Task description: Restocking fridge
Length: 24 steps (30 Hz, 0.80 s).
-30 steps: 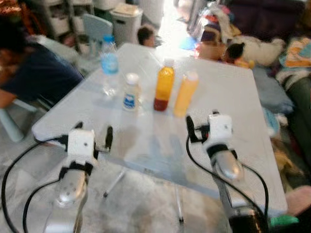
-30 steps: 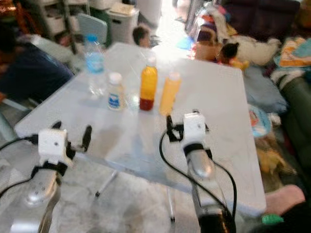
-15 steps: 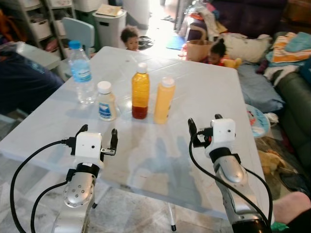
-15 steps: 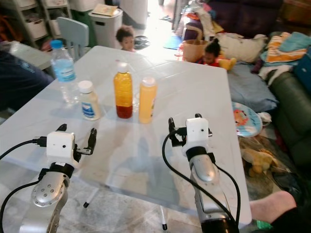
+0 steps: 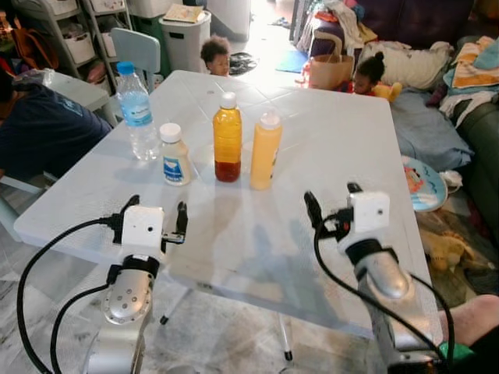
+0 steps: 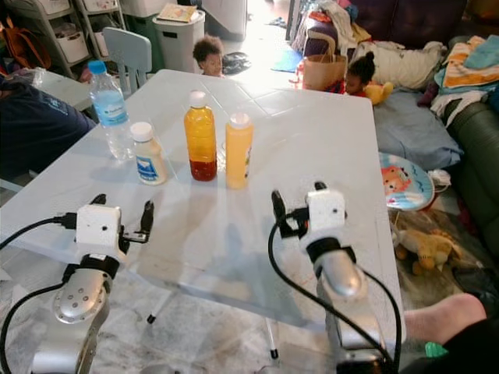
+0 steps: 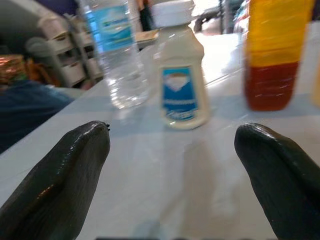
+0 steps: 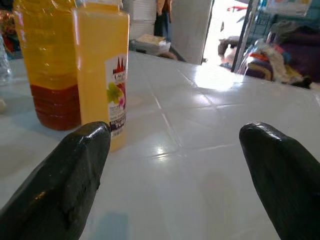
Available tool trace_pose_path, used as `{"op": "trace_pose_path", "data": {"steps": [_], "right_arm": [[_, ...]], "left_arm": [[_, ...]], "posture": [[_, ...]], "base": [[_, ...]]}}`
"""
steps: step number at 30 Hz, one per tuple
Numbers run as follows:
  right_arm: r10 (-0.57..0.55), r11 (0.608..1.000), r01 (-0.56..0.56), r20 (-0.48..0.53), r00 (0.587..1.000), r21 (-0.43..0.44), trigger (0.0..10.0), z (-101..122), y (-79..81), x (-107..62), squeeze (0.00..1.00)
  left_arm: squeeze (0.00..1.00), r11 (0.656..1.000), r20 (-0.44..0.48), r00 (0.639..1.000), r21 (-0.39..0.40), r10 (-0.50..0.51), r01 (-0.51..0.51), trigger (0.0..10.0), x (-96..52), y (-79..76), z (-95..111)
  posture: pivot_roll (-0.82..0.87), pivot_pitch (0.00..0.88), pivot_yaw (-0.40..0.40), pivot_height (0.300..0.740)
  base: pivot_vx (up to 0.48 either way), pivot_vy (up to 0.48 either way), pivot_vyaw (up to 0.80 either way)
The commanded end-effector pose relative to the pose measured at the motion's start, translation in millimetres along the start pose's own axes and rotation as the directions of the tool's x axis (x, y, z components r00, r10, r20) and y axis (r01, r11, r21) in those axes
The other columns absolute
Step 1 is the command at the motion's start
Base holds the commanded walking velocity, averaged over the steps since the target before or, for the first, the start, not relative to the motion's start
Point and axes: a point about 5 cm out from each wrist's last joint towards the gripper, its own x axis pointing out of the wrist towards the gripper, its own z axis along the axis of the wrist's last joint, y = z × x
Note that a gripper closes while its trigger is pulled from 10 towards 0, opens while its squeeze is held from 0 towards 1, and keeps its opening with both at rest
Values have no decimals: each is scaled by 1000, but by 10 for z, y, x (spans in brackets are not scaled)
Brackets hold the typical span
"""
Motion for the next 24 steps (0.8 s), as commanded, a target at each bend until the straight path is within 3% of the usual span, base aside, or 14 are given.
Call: {"op": "trace_pose_path", "data": {"steps": [1, 5, 9, 12, 14, 18, 20, 23, 24], "right_arm": [[-20, 999, 19, -12, 1000, -26, 10000, 41, -5, 38, 0], [34, 999, -35, -73, 997, -13, 10000, 10, 127, 128, 0], [140, 989, -144, -130, 982, -18, 10000, -96, 418, 271, 0], [124, 992, -126, -143, 982, -6, 10000, -142, 501, 304, 0], [110, 994, -109, -133, 985, 12, 10000, -135, 516, 307, 0], [188, 981, -189, -33, 982, -32, 10000, -58, 664, 278, 0], [159, 985, -159, 6, 987, -63, 10000, -41, 652, 251, 0], [104, 994, -103, 7, 995, -44, 10000, -49, 581, 220, 0], [120, 989, -116, 37, 992, -96, 10000, -28, 571, 201, 0]], "left_arm": [[0, 1000, 11, 1000, 4, 14, -14, 10000, 15, 50, 54], [0, 1000, 8, 1000, 15, -8, 8, 10000, 36, 50, 59], [0, 999, 20, 999, 15, -35, 35, 10000, 94, -17, 95], [0, 1000, 34, 999, 6, -24, 24, 10000, 103, -42, 150], [0, 1000, 39, 999, 3, -16, 16, 10000, 93, -39, 170], [0, 1000, 31, 1000, -2, 6, -6, 10000, 30, 14, 152], [0, 1000, 26, 1000, 8, -1, 1, 10000, 3, 21, 133], [0, 1000, 24, 1000, 12, 3, -3, 10000, 6, 57, 136], [0, 1000, 23, 1000, 15, 9, -9, 10000, 15, 82, 136]], "posture": [[64, 148, 4, 740], [60, 161, 12, 740], [71, 162, -17, 740], [108, 158, -52, 740], [117, 155, -54, 740], [122, 148, -39, 740], [121, 151, -37, 740], [115, 157, -36, 740], [109, 156, -38, 740]], "base": [[0, 0, 0], [0, 0, 0], [0, 0, 0], [0, 0, 0], [0, 0, 0], [0, 0, 0], [0, 0, 0], [0, 0, 0], [0, 0, 0]]}}
